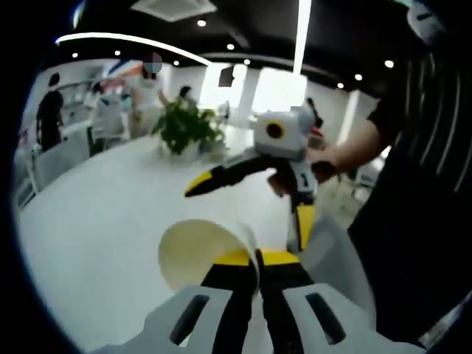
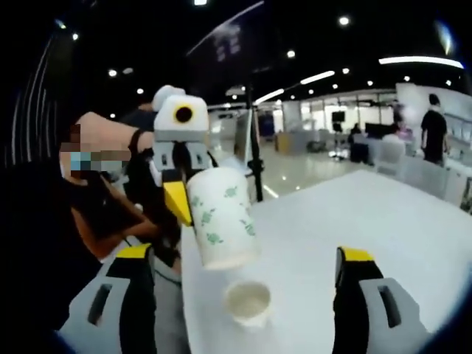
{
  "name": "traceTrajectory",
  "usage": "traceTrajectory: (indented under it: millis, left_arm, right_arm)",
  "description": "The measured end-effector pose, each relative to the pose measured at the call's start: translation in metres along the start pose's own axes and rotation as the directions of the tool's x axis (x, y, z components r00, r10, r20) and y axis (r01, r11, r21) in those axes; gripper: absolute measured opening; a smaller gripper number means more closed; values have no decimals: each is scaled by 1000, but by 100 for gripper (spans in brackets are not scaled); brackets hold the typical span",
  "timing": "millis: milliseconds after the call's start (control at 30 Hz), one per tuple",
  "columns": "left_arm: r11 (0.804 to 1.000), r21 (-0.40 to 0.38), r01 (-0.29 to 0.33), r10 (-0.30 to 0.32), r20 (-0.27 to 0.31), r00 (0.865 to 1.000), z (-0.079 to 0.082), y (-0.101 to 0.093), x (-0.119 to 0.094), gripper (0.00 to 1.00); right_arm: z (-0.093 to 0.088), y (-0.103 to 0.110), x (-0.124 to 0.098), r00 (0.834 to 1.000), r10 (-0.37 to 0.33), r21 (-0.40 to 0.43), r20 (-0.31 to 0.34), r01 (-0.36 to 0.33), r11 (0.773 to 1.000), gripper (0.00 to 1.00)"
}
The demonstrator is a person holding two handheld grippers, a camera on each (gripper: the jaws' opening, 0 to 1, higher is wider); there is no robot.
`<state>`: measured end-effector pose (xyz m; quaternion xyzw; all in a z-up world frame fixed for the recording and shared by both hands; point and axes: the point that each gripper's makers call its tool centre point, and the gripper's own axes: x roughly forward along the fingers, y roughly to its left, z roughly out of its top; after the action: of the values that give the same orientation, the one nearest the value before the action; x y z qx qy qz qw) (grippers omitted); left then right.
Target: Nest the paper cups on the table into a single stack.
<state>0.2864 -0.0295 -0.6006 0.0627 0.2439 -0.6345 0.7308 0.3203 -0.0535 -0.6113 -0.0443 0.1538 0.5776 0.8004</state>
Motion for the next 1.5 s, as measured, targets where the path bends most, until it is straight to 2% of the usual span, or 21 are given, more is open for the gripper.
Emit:
traceTrajectory:
  millis: [200,233,467,600,633,733,900,967,1000,1067,1267,1367,1433,1500]
  left_arm:
    - [1000,14,3,-3,-25,1000,5,-2,6,0]
    - [1000,17,4,-4,-32,999,5,-2,7,0]
    - [999,48,11,-5,-112,994,-4,1,14,0]
    - [998,56,19,-9,-173,985,-15,3,19,0]
    - [999,55,4,7,-200,980,-22,8,20,0]
    - [999,46,8,4,-245,969,-29,8,22,0]
    - [998,59,17,1,-285,958,-37,9,28,0]
    - [997,71,3,20,-321,947,-43,12,30,0]
    - [994,108,-15,54,-368,928,-52,19,29,0]
    - [993,114,10,33,-366,930,-57,14,34,0]
    - [992,120,36,18,-418,908,-67,12,40,0]
    - [985,163,49,33,-463,886,-74,12,42,0]
    - [979,189,72,34,-503,863,-80,11,41,0]
    - [978,193,81,31,-515,856,-82,9,43,0]
  right_arm:
    - [-2,-6,-19,999,-37,16,14,36,999,100]
    - [-3,-9,-28,998,-49,12,30,49,999,100]
    - [-8,-22,-47,994,-94,25,46,93,995,100]
    - [-9,-31,-67,984,-156,47,85,153,987,100]
    - [-9,-31,-75,981,-165,58,103,160,985,100]
    - [-9,-34,-89,973,-194,69,128,187,980,100]
    - [-10,-42,-110,952,-259,97,162,246,964,100]
    - [-8,-43,-117,940,-285,99,187,270,958,100]
    - [-9,-43,-118,937,-291,109,192,274,956,100]
    - [-15,-42,-118,935,-299,148,191,274,950,100]
    - [-21,-34,-118,931,-317,169,182,288,943,100]
    - [-23,-29,-119,930,-311,188,196,276,943,100]
    - [-24,-28,-120,930,-317,189,185,283,940,100]
    - [-24,-29,-122,928,-323,197,188,287,938,100]
